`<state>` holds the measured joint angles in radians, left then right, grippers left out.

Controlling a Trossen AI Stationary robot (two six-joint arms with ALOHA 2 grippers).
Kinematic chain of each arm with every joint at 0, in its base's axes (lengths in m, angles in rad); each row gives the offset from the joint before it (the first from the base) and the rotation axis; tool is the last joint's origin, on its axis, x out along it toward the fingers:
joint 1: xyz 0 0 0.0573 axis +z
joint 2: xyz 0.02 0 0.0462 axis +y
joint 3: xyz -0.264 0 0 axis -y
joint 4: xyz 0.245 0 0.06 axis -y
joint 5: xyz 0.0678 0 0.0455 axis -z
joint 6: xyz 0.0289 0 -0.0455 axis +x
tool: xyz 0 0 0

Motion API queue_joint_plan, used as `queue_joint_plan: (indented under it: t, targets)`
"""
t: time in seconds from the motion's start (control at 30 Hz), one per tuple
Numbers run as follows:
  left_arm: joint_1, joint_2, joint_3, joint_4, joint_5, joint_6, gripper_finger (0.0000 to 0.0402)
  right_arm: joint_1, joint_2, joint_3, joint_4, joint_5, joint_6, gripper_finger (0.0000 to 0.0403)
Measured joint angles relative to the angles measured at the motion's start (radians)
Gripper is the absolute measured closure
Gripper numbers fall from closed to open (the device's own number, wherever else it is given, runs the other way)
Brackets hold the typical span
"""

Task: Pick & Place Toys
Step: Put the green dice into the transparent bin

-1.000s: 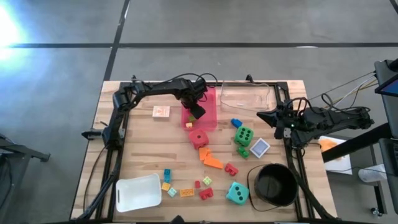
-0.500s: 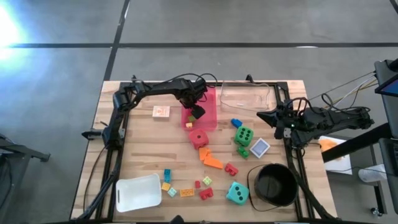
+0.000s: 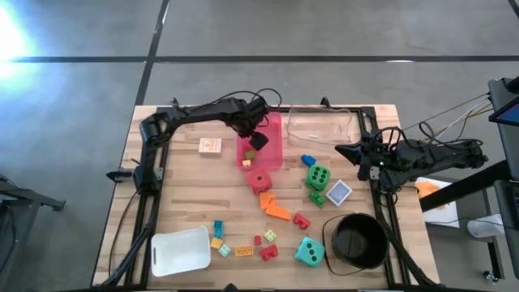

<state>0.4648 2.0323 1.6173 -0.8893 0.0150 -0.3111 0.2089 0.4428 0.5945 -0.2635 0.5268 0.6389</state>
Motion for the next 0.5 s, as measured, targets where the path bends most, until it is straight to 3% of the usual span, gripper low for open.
queue_joint_plan:
  t: [0.2, 0.33, 0.5]
  targets:
    - [-0.036, -0.121, 0.000, -0.017, -0.008, -0.016, 0.0130, 0.000, 0.011, 0.000, 0.203, 0.030, 0.114, 0.0394]
    - [-0.060, -0.211, -0.001, -0.034, -0.022, -0.031, 0.0130, 0.000, 0.009, 0.000, 0.326, 0.018, 0.040, 0.0394]
    - [-0.096, -0.317, -0.001, -0.043, -0.052, -0.039, 0.0130, -0.002, 0.014, 0.004, 0.327, 0.020, 0.001, 0.0394]
